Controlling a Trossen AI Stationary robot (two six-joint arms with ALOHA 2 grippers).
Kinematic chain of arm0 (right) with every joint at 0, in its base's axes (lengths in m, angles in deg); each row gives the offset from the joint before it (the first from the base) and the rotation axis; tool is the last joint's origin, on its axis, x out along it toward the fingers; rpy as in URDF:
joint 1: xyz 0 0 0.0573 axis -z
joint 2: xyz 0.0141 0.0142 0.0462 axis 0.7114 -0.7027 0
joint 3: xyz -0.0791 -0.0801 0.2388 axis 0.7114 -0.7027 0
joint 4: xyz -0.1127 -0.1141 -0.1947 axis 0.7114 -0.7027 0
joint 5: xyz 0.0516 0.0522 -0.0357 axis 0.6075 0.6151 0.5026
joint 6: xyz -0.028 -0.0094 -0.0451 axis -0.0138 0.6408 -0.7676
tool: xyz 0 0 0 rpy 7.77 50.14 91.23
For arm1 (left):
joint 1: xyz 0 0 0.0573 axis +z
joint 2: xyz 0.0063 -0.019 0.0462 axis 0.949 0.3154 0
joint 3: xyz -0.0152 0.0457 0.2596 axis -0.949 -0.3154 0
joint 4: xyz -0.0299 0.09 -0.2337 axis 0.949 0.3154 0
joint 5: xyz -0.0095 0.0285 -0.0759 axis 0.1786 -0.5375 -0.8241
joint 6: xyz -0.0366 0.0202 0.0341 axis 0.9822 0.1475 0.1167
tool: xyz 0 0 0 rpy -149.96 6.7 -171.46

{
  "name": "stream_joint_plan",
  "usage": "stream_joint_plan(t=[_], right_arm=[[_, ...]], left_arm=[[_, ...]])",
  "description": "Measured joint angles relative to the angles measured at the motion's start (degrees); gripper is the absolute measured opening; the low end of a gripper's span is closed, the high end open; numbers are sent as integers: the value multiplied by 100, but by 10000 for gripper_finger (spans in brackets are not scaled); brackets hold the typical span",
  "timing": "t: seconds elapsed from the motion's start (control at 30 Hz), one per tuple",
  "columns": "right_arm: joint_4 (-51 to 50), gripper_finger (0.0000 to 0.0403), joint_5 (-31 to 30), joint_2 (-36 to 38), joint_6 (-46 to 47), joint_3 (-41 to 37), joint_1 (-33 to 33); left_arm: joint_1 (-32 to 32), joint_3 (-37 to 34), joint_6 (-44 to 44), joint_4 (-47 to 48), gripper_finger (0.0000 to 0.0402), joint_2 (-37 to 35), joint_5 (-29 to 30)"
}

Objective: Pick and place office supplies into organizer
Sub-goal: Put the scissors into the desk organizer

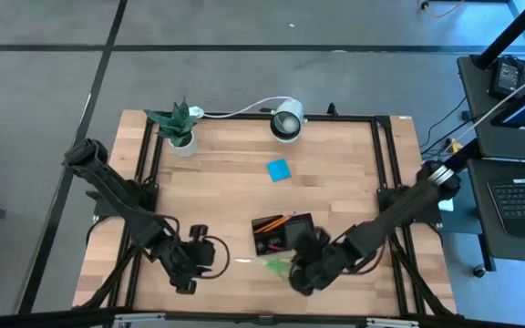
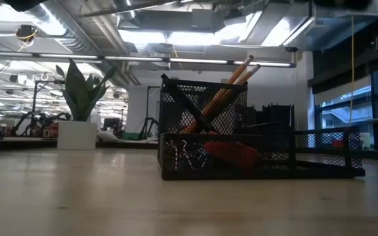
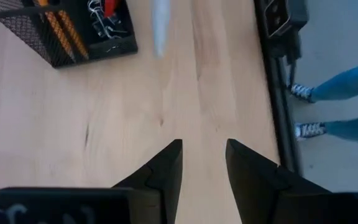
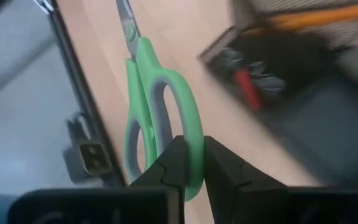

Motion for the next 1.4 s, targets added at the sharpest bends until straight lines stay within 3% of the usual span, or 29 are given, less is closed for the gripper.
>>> stream_joint_plan(t=[0.23, 0.47, 0.67, 0.97, 1.4], right_arm=[[-3178, 41, 6, 284, -1145, 1757, 294], [-4930, 41, -21, 280, -3354, 2954, 815], [-4981, 41, -29, 224, -4969, 3030, 1143], [-4982, 41, -633, -329, -6369, 3016, 1227], [-4540, 41, -1028, -878, -7289, 3015, 1236]], left_arm=[[103, 0, 565, -26, 118, -30, 335], [303, 0, 967, -30, 118, -30, 816], [535, 0, 1082, -32, 118, -30, 1171], [916, 0, 1095, -34, 114, -30, 1506], [1270, 7, 1241, -36, 108, 3, 1547]])
